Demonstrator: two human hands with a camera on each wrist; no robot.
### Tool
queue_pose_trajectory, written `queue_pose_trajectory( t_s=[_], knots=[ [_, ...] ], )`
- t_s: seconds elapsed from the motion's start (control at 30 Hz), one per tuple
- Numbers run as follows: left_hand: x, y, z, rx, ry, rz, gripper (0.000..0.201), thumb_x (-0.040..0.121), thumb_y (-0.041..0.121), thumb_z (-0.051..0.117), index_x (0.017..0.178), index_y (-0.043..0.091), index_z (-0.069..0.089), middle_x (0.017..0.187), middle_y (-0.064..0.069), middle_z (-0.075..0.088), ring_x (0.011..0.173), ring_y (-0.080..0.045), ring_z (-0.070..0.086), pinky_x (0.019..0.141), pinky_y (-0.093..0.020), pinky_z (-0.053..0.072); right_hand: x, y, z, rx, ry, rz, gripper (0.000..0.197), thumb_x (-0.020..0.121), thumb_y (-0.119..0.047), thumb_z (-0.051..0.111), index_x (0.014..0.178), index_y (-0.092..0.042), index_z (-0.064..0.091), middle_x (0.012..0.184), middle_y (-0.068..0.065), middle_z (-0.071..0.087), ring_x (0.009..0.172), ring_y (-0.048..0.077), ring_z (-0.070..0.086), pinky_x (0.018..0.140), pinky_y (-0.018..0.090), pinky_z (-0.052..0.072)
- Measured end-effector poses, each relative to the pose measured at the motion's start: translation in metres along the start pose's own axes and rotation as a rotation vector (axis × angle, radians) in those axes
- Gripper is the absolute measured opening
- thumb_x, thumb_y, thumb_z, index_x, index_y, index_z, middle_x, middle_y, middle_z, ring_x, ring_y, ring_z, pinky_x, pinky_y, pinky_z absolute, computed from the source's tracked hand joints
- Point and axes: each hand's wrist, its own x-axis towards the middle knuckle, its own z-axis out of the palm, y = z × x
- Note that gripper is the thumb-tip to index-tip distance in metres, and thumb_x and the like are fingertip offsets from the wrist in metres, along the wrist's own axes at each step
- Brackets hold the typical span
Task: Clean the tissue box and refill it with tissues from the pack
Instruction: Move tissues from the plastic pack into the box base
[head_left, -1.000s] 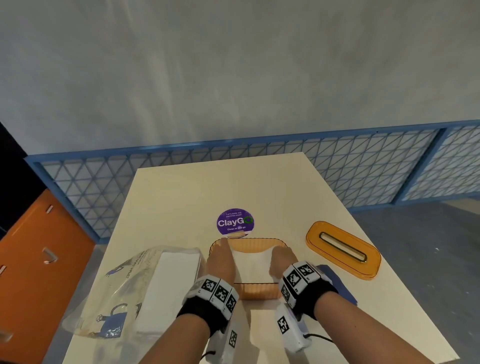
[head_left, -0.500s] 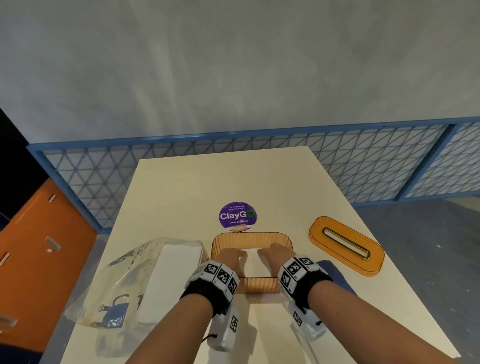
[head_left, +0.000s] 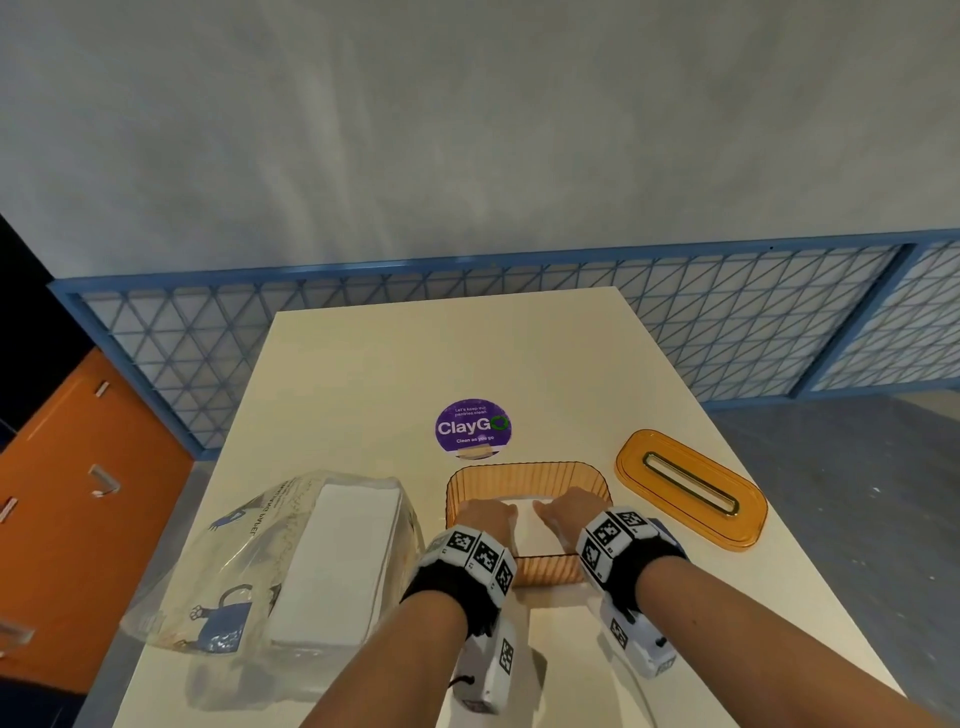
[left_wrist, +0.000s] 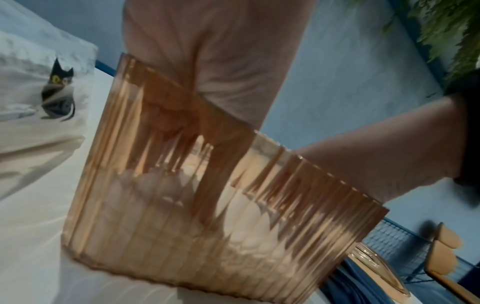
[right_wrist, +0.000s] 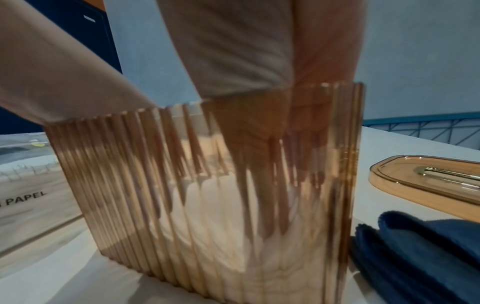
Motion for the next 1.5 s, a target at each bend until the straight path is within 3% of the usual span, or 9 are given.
queue_pose_trajectory(
  t_s=[0.27,0.37,0.53,0.6,0.67,0.8,0.97,1.17,1.5],
  knots=[
    [-0.003,-0.002,0.001,-0.035,0.041,0.07,0.049,0.095,0.018,0.049,0.141,0.007,0.038,0.146,-0.013,0.042,0.135,-0.027,0.04,0.113,-0.036,0.033,-0.012,-0.002,-0.007,0.038,0.009,0.012,0.039,0.097,-0.028,0.041,0.129,-0.008,0.051,0.13,0.016,0.055,0.12,0.032,0.053,0.095,0.035,0.043],
    [-0.011,-0.004,0.003,-0.324,0.267,0.071,0.039,0.095,0.017,0.047,0.134,0.012,0.05,0.139,-0.008,0.05,0.129,-0.023,0.046,0.108,-0.032,0.037,-0.02,-0.001,-0.014,-0.028,0.1,-0.065,0.033,0.095,-0.009,0.043,0.127,-0.007,0.051,0.127,0.016,0.056,0.117,0.03,0.055,0.093,0.035,0.046],
    [-0.052,-0.03,0.003,-0.759,0.681,0.211,0.025,0.09,0.004,0.052,0.112,0.01,0.065,0.116,-0.004,0.063,0.11,-0.016,0.057,0.093,-0.019,0.04,-0.03,0.023,-0.012,0.111,0.581,-0.146,0.032,0.094,-0.008,0.041,0.121,-0.015,0.057,0.113,0.006,0.062,0.108,0.025,0.056,0.083,0.032,0.046],
    [-0.068,-0.052,0.008,-0.823,0.802,0.134,0.023,0.09,0.001,0.052,0.106,0.009,0.066,0.107,-0.001,0.063,0.098,-0.012,0.057,0.085,-0.019,0.041,-0.032,0.036,-0.008,0.171,0.675,-0.107,0.032,0.094,-0.008,0.042,0.121,-0.014,0.058,0.112,0.007,0.061,0.105,0.025,0.055,0.082,0.032,0.045],
    [-0.078,-0.074,0.017,-0.778,0.841,-0.019,0.023,0.091,0.002,0.05,0.106,0.009,0.066,0.104,0.0,0.061,0.093,-0.011,0.056,0.081,-0.021,0.041,-0.03,0.046,-0.001,0.228,0.629,-0.035,0.037,0.096,-0.009,0.04,0.131,-0.013,0.05,0.119,0.011,0.056,0.11,0.028,0.054,0.086,0.034,0.045],
    [-0.076,-0.115,0.04,-0.646,0.659,-0.36,0.026,0.093,0.011,0.047,0.116,0.006,0.059,0.118,-0.014,0.055,0.111,-0.03,0.053,0.092,-0.037,0.042,-0.023,0.045,0.006,0.383,0.376,0.056,0.045,0.097,-0.005,0.033,0.142,-0.008,0.032,0.128,0.019,0.052,0.118,0.032,0.051,0.093,0.034,0.042],
    [-0.073,-0.124,0.051,-0.378,0.466,-0.58,0.048,0.089,0.046,0.05,0.119,0.009,0.048,0.126,-0.011,0.046,0.118,-0.03,0.043,0.092,-0.042,0.043,-0.013,0.03,0.006,0.391,0.351,0.063,0.051,0.096,-0.002,0.031,0.146,-0.008,0.023,0.13,0.02,0.051,0.121,0.032,0.049,0.095,0.035,0.041],
    [-0.067,-0.11,0.053,-0.326,0.445,-0.677,0.074,0.077,0.066,0.054,0.126,0.013,0.04,0.131,-0.007,0.039,0.123,-0.028,0.038,0.094,-0.045,0.042,-0.01,0.025,0.009,0.386,0.381,0.08,0.052,0.096,-0.002,0.03,0.147,-0.01,0.023,0.126,0.02,0.053,0.118,0.032,0.051,0.092,0.036,0.043],
    [-0.061,-0.096,0.052,-0.246,0.417,-0.67,0.055,0.088,0.053,0.048,0.124,0.013,0.04,0.123,-0.008,0.044,0.114,-0.027,0.047,0.083,-0.037,0.05,-0.012,0.024,0.012,0.362,0.41,0.075,0.054,0.095,0.001,0.031,0.147,-0.009,0.02,0.127,0.019,0.053,0.117,0.031,0.053,0.091,0.035,0.044]
  ],
)
